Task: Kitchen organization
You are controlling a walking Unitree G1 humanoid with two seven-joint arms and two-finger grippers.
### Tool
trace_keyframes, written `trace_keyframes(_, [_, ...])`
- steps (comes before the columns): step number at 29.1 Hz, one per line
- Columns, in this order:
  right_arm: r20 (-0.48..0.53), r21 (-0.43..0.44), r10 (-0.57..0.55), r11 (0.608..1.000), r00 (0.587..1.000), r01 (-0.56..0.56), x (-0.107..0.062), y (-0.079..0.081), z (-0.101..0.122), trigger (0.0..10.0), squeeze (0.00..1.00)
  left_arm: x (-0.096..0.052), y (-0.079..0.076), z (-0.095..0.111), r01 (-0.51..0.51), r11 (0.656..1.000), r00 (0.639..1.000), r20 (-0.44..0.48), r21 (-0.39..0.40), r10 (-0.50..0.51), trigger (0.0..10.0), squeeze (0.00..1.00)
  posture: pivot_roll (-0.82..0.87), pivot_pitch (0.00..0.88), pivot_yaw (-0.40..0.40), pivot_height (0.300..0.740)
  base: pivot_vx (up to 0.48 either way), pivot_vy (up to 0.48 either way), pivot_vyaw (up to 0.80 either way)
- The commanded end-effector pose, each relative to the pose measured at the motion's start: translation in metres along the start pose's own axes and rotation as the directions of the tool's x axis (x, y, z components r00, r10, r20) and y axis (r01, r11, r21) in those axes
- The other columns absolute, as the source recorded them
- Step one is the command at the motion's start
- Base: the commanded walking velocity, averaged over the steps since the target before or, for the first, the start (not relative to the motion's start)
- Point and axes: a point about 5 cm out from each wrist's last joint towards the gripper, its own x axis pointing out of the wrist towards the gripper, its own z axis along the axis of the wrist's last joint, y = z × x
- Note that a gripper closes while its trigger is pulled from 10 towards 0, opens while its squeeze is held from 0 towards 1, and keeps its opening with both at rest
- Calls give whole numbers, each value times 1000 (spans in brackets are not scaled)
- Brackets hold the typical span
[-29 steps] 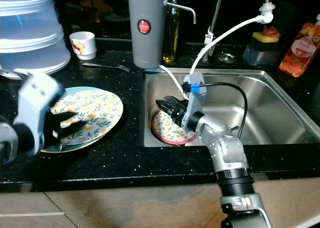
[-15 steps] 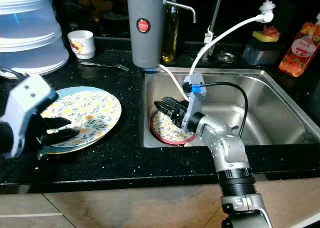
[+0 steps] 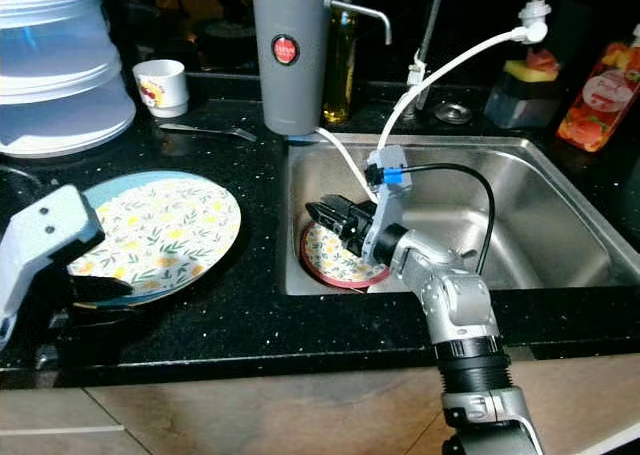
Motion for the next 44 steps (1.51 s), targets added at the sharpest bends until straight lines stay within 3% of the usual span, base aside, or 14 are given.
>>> trace_keyframes(1, [-5, 7, 12, 1000, 1000, -12, -2, 2, -1, 10000, 0, 1, 1, -7, 3, 1000, 997, -72, -3, -3, 10000, 0, 146, 85, -52, 740, 0, 0, 0])
trace_keyframes(8, [-6, 6, 9, 1000, 1000, -9, -1, 2, -1, 10000, 0, 3, 17, -17, -132, 991, 981, -137, 37, 136, 10000, 0, 148, 86, -53, 740, 0, 0, 0])
trace_keyframes(11, [-6, 5, 9, 1000, 1000, -9, -1, 2, -1, 10000, 0, 5, 21, -15, -171, 984, 978, -116, 46, 175, 10000, 0, 150, 88, -52, 740, 0, 0, 0])
trace_keyframes(13, [-4, 3, 4, 1000, 1000, -4, -1, 1, -1, 10000, 0, 16, 33, -9, -281, 959, 958, -41, 49, 283, 10000, 0, 149, 89, -50, 740, 0, 0, 0])
trace_keyframes(21, [-1, 1, 0, 1000, 1000, 0, -1, 1, 0, 10000, 0, 28, 43, -8, -393, 918, 920, 27, 49, 392, 10000, 0, 148, 89, -47, 740, 0, 0, 0])
trace_keyframes(24, [4, 4, 1, 1000, 1000, -1, -2, 2, 0, 10000, 0, 38, 49, 5, -464, 886, 871, 173, -14, 459, 10000, 0, 148, 90, -44, 740, 0, 0, 0])
trace_keyframes(27, [17, 18, 8, 1000, 1000, -8, -2, 3, 2, 10000, 0, 47, 40, 32, -389, 893, 804, 392, -225, 448, 10000, 0, 150, 91, -46, 740, 0, 0, 0])
trace_keyframes(29, [23, 22, 10, 1000, 1000, -11, -2, 3, 3, 10000, 0, 51, 36, 43, -320, 889, 765, 464, -326, 446, 10000, 0, 150, 91, -46, 740, 0, 0, 0])
trace_keyframes(34, [30, 24, 21, 999, 999, -21, -1, 4, 6, 10000, 0, 55, 33, 56, -261, 890, 729, 529, -373, 436, 10000, 0, 143, 91, -49, 740, 0, 0, 0])
trace_keyframes(38, [27, 23, 20, 1000, 999, -21, -2, 4, 5, 10000, 0, 55, 42, 53, -365, 862, 722, 478, -353, 501, 10000, 0, 139, 86, -48, 740, 0, 0, 0])
trace_keyframes(39, [28, 27, 18, 999, 999, -19, -2, 4, 4, 10000, 0, 54, 56, 44, -488, 795, 695, 390, -361, 604, 10000, 565, 141, 85, -49, 740, 0, 0, 0])
trace_keyframes(40, [28, 29, 16, 999, 999, -17, -2, 4, 4, 10000, 0, 54, 62, 41, -522, 764, 677, 360, -380, 642, 10000, 1000, 141, 85, -49, 740, 0, 0, 0])
trace_keyframes(42, [28, 31, 15, 999, 999, -16, -1, 4, 3, 10000, 0, 54, 68, 37, -562, 732, 658, 328, -386, 678, 10000, 1000, 141, 85, -49, 740, 0, 0, 0])
trace_keyframes(44, [26, 38, 14, 999, 1000, -15, 1, 6, 0, 10000, 0, 59, 80, 29, -648, 708, 648, 285, -281, 706, 10000, 1000, 140, 81, -53, 740, 0, 0, 0])
